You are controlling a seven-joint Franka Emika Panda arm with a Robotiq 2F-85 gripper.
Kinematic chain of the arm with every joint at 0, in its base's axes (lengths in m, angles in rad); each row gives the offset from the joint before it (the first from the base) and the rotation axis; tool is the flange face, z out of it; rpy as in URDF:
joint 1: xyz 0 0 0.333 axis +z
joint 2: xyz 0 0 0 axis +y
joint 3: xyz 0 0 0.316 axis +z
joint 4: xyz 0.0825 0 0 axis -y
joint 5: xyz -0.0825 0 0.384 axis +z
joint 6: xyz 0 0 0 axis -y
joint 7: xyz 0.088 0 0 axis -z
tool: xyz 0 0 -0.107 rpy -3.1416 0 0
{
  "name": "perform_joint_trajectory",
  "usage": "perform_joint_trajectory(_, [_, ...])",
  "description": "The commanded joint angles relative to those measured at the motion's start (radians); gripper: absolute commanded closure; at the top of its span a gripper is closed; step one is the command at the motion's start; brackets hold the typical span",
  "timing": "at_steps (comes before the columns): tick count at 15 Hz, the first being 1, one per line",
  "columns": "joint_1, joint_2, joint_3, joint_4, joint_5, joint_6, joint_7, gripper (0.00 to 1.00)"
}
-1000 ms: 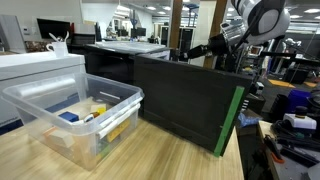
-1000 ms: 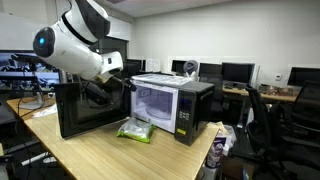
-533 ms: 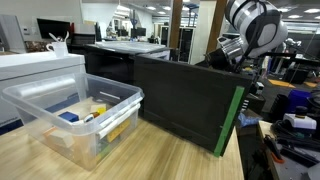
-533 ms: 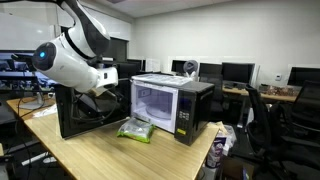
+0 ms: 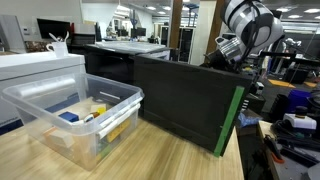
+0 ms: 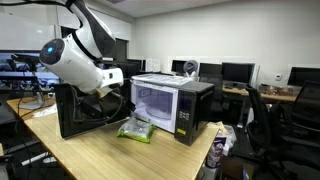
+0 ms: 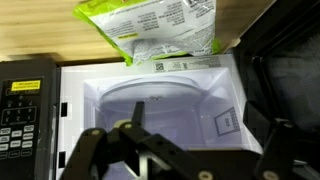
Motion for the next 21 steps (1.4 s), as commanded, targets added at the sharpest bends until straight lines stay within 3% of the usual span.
perform_joint_trajectory(1, [0.011,0.045,0.014,0.047,-0.098,0.077,0.041,0.0])
perform_joint_trajectory(12, [0.02,0.137,0.029,0.068,-0.571,0.077,0.325,0.0])
perform_joint_trajectory(21, [0.033,0.226,0.036,0.15,-0.723,0.107,0.322,0.0])
